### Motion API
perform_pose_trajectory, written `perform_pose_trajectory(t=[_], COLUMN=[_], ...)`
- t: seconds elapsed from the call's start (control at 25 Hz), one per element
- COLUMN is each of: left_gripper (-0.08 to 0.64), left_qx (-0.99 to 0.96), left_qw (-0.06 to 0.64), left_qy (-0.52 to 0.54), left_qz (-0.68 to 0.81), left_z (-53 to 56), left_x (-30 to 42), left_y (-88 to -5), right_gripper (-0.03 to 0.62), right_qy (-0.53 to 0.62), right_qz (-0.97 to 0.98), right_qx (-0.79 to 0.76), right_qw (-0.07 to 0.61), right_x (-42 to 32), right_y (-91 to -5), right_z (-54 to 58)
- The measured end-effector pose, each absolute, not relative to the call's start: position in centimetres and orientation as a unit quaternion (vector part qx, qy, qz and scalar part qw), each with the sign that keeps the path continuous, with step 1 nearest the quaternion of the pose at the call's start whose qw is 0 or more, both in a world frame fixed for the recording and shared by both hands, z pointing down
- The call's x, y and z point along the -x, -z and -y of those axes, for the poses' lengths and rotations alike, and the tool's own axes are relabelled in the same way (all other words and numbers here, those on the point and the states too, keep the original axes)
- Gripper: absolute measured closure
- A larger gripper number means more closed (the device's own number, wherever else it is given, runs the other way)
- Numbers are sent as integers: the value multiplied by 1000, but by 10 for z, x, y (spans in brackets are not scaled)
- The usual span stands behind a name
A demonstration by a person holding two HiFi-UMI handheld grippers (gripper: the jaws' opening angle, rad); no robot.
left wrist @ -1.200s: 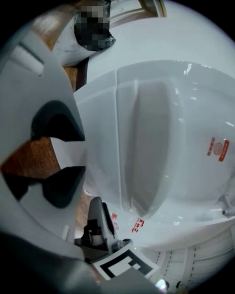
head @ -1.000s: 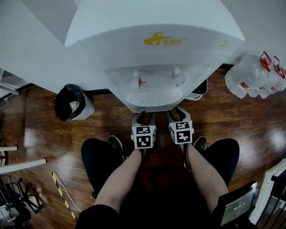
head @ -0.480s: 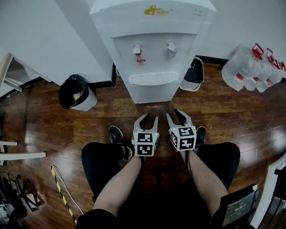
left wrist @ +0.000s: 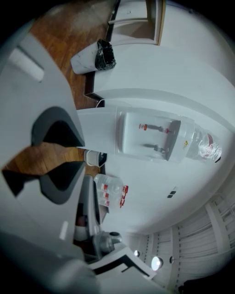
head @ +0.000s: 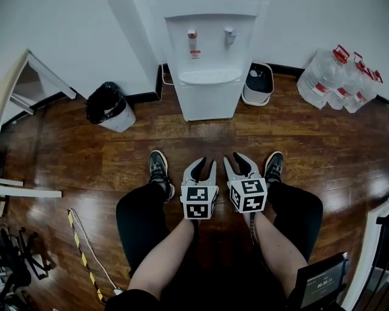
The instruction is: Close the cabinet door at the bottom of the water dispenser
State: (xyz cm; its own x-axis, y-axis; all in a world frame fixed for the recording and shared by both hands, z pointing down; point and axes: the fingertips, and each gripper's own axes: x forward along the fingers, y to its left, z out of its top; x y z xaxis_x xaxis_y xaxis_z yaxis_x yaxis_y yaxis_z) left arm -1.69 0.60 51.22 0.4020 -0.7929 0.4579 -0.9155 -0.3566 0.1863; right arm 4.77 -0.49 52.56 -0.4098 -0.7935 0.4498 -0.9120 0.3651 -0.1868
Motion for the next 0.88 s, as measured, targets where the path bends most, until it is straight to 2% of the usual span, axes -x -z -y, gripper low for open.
perform_pose_trajectory(t=[0.44,0.76,0.88], left_gripper=[445,453,453], left_qx=[-819,-805,-809], left_qw=[179,194,172], left_qy=[-159,-149,-153], left_qz=[521,540,541], left_z=[-113,-166,-177], left_x=[26,50,53], left_y=[-520,-523,-525], right_gripper=[497,499,499], right_qy=[-199,-199,-198], right_qz=[817,818,820], right_qx=[-525,-526,-523], right_qw=[131,118,121], right_x=[-45,-45,-42], right_y=[-519,-518,-521], right_z=[-99,-148,-161])
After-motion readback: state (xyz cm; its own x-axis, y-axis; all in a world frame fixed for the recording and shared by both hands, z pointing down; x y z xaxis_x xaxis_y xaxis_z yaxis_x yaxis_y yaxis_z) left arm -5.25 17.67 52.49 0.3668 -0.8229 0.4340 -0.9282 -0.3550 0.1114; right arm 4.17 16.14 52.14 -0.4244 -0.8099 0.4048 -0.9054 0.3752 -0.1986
